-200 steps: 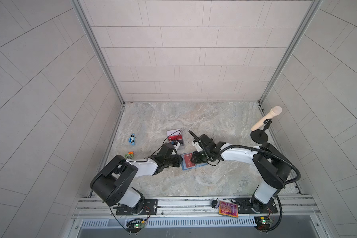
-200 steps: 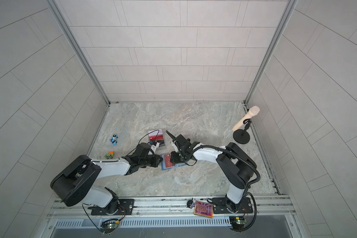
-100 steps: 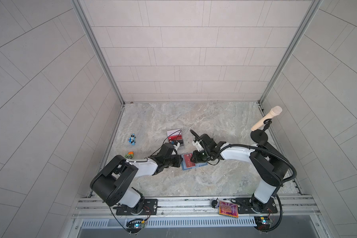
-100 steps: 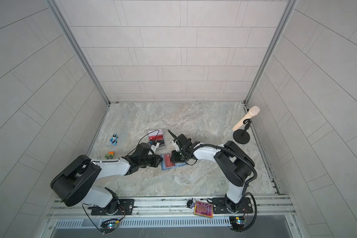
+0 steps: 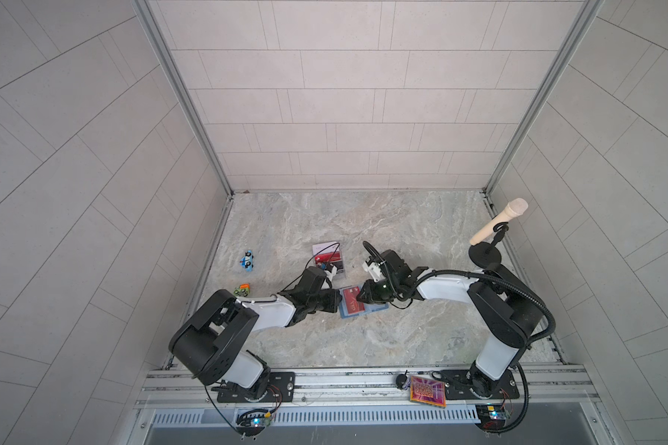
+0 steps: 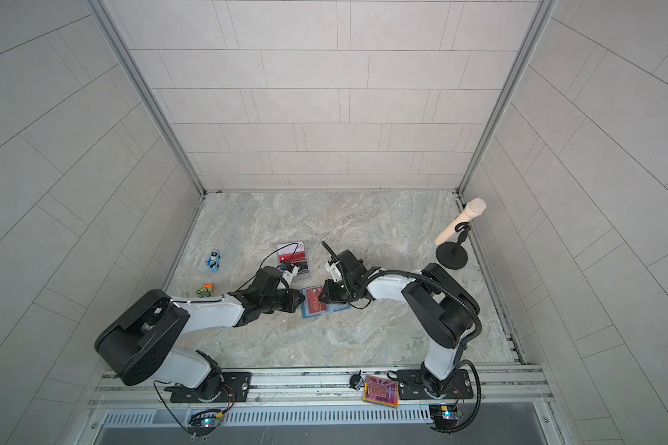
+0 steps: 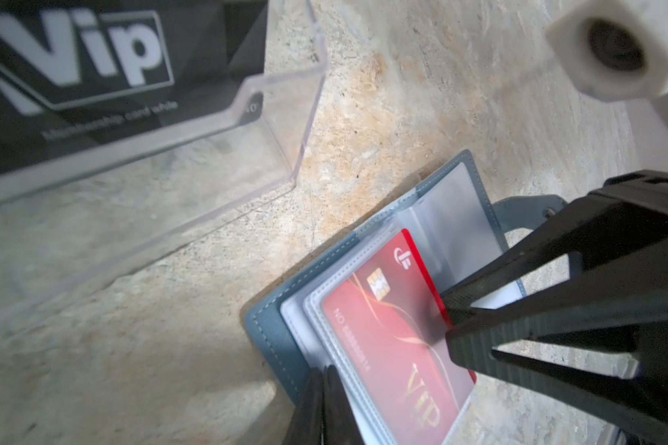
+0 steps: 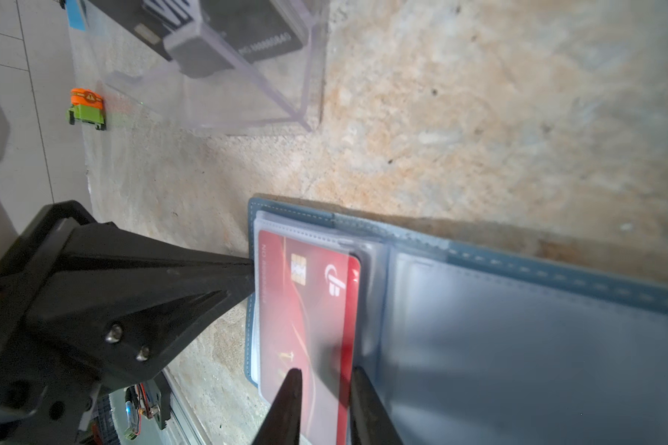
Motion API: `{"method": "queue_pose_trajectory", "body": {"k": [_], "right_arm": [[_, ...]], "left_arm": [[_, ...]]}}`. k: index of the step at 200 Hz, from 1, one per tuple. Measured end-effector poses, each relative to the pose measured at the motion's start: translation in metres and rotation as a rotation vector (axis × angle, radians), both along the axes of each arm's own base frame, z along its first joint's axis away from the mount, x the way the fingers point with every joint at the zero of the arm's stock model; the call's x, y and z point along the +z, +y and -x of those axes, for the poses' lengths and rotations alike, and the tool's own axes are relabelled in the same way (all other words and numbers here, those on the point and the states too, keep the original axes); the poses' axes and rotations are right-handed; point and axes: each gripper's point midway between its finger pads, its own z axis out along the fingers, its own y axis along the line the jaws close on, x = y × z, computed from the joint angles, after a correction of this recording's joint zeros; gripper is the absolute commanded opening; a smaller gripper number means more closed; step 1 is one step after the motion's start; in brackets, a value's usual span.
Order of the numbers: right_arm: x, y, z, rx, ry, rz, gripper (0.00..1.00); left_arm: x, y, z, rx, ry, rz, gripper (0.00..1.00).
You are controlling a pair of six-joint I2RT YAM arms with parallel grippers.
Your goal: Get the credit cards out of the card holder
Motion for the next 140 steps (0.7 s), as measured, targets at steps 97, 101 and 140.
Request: {"method": "queue_pose_trajectory", "body": {"k": [97, 101, 140], "right_arm": [[0.011, 0.004, 0.000, 0.000, 0.001, -0.075, 0.25], [0.012, 0.004, 0.000, 0.001, 0.001, -0.077, 0.25], [0.017, 0.009, 0.000, 0.009, 0.000, -0.110, 0.25]], "left_arm": [[0.000, 0.000, 0.000, 0.000, 0.003, -0.002, 0.08], [0.000, 0.000, 0.000, 0.000, 0.002, -0.002, 0.08], [0.000, 0.000, -0.001, 0.000, 0.003, -0.002, 0.08]]}}
